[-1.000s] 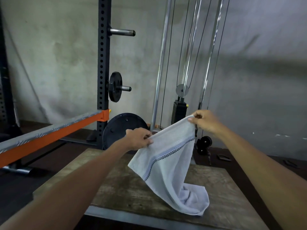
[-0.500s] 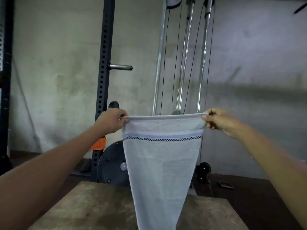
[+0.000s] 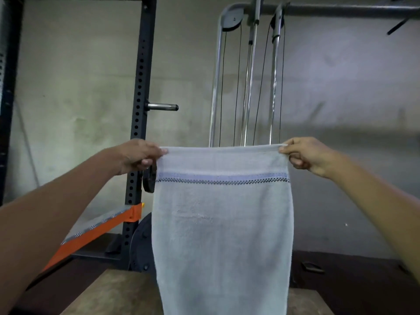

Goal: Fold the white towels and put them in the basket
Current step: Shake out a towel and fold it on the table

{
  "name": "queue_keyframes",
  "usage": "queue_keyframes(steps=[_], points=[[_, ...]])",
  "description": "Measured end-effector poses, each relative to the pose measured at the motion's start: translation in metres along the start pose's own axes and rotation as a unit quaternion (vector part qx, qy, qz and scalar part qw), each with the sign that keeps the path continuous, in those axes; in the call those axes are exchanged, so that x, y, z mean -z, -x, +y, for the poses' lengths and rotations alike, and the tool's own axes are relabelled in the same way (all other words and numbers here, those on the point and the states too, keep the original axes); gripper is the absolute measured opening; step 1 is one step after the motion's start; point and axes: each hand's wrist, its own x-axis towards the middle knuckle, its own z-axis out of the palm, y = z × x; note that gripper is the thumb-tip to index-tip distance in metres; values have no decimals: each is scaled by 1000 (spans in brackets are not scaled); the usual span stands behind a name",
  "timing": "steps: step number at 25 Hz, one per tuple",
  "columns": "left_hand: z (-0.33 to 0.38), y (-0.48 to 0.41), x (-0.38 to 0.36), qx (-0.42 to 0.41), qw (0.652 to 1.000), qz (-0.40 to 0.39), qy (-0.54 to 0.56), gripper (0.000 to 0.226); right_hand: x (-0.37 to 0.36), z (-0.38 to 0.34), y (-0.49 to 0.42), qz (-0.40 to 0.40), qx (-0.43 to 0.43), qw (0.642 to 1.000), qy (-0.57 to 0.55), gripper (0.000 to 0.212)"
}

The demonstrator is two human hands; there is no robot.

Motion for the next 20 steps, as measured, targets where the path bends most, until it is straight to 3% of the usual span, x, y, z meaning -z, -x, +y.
queue_keyframes(steps=[3, 5, 9, 14, 17, 20], points=[[-32, -23, -24, 56, 997, 47, 30, 32, -12, 42, -18, -8, -71, 997, 2, 12], [-50, -36, -46, 34, 993, 81, 78, 24, -17, 64, -30, 14, -87, 995, -52, 13], [-39, -54, -65, -122, 975, 182, 42, 15, -9, 65, -49, 110, 13, 990, -93, 15], [2, -44, -56, -228, 952, 204, 30, 11, 6, 37, -31, 141, 115, 979, -97, 12], [-2, -20, -55, -222, 957, 183, 38, 7, 6, 34, -4, 107, 105, 985, -85, 10], [-29, 12, -46, -142, 985, 97, -16, 7, 8, 47, 35, -22, 19, 999, -28, 13]])
